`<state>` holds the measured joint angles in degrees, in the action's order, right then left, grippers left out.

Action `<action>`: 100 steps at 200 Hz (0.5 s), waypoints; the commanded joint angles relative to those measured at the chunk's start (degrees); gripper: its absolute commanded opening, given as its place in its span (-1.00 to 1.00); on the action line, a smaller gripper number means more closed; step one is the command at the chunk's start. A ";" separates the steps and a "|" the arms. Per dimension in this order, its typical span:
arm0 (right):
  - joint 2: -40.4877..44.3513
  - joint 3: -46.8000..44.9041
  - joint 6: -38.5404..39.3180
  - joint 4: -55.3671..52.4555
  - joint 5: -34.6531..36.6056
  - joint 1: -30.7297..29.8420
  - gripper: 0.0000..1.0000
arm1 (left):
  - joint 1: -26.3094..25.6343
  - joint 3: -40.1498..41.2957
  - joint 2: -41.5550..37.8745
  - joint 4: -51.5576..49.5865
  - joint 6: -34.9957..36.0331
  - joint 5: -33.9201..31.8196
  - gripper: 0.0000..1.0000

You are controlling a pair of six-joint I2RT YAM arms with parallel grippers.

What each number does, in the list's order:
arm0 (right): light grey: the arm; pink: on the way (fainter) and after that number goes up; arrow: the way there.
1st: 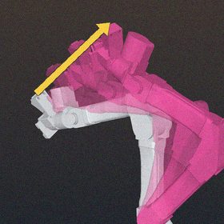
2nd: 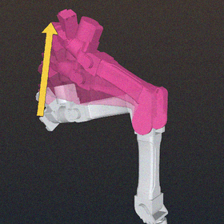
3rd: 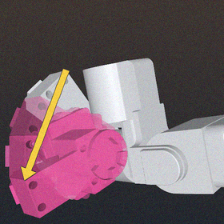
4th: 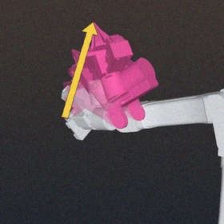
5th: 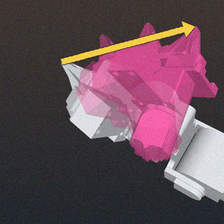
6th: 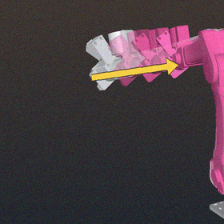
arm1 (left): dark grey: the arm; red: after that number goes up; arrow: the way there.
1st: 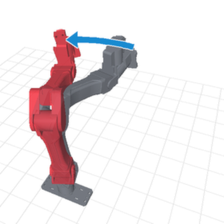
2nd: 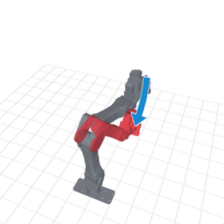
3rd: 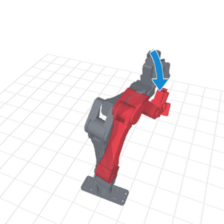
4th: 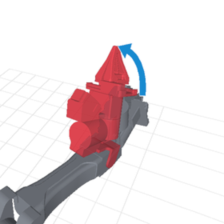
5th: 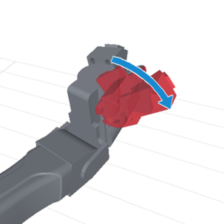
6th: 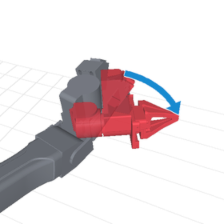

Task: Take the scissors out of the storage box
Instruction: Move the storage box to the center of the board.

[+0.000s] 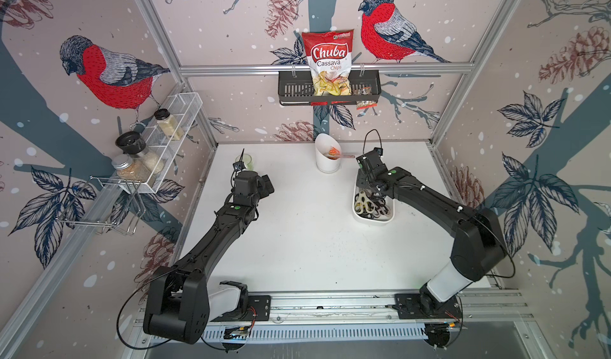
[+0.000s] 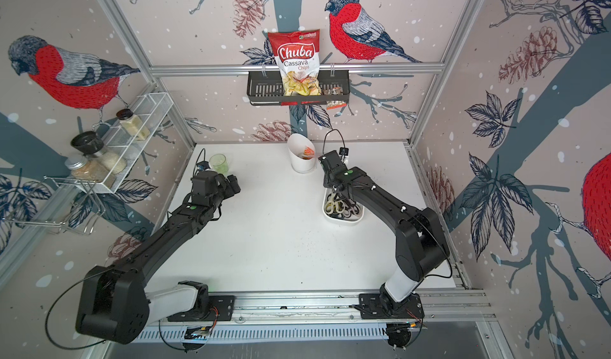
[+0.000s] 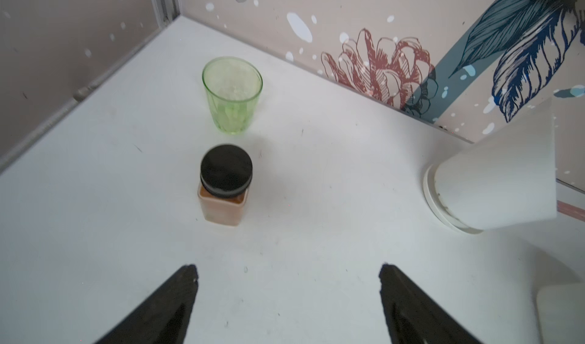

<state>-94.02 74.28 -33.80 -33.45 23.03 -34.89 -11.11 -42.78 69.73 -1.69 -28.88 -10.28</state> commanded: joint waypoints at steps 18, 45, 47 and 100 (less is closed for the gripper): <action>-0.50 -2.09 -5.83 -2.47 -12.45 -0.51 0.11 | -0.90 4.03 -1.76 -5.49 -9.23 14.76 0.88; -3.60 -2.61 -7.12 1.19 -15.84 -0.96 -0.04 | -0.93 4.22 -0.62 -6.71 -7.62 16.57 0.87; -3.86 -2.57 -7.21 1.35 -15.96 -0.96 -0.04 | -0.93 3.94 -0.45 -7.15 -7.47 16.60 0.87; -12.94 5.33 -4.02 -1.97 -15.57 -0.10 -0.49 | -0.93 4.41 -2.45 -9.53 -9.31 15.56 0.88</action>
<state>-104.33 76.44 -39.09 -33.61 7.77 -35.38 -11.88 -39.79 68.73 -10.48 -36.12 4.54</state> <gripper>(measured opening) 0.334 0.939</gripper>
